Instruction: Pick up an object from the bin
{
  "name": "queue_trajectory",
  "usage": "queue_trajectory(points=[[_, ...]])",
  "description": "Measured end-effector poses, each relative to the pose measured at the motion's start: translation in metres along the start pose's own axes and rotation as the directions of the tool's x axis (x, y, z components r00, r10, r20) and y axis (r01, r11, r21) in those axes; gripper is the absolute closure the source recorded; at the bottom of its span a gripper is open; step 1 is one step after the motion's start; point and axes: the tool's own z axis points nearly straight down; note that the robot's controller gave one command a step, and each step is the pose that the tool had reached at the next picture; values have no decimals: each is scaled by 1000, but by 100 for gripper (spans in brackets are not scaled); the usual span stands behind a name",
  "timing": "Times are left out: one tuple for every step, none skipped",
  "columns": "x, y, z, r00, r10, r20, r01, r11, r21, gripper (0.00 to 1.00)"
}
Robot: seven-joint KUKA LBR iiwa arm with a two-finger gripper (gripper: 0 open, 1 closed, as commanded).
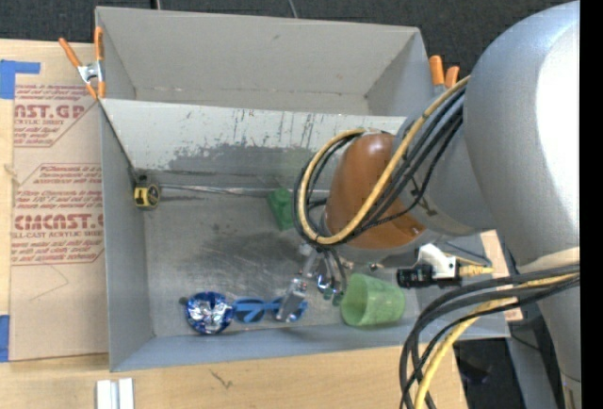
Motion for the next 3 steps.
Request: queue_trajectory(points=[[13, 67, 2, 1000, 31, -2, -31, 1000, -1, 0], [36, 88, 3, 980, 197, 6, -197, 980, -4, 0], [51, 112, 2, 929, 371, 1, -371, 929, 3, 0]])
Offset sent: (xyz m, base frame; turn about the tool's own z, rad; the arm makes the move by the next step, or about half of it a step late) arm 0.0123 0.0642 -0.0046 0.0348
